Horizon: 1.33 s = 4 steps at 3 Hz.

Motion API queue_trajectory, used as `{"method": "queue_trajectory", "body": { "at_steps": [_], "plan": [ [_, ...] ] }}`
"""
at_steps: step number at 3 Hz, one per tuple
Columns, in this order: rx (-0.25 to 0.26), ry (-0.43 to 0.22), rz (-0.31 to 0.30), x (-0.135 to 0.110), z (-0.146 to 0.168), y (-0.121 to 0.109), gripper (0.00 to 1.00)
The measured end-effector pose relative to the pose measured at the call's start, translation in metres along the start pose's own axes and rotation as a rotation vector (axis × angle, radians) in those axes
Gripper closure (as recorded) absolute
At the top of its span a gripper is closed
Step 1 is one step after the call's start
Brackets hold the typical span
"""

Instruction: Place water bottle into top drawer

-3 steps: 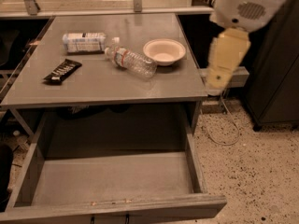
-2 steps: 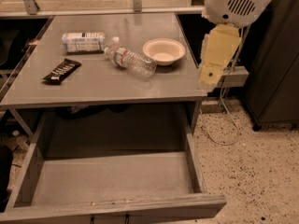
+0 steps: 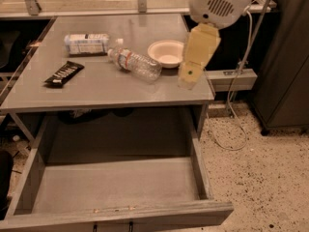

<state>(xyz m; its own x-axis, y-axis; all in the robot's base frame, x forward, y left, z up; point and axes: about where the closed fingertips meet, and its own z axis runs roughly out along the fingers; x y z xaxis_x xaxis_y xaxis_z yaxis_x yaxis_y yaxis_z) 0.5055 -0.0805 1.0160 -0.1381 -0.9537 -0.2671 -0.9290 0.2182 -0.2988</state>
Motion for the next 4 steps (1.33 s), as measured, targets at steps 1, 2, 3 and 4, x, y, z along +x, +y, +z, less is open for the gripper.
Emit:
{"method": "queue_trajectory", "body": {
  "at_steps": [1, 2, 3, 4],
  "plan": [
    [-0.01, -0.024, 0.01, -0.034, 0.017, -0.023, 0.0],
    [-0.01, -0.063, 0.018, -0.064, 0.038, -0.042, 0.0],
    [-0.01, -0.065, 0.017, -0.066, 0.039, -0.043, 0.0],
    [-0.009, -0.051, 0.034, -0.082, 0.059, -0.046, 0.0]
  ]
}}
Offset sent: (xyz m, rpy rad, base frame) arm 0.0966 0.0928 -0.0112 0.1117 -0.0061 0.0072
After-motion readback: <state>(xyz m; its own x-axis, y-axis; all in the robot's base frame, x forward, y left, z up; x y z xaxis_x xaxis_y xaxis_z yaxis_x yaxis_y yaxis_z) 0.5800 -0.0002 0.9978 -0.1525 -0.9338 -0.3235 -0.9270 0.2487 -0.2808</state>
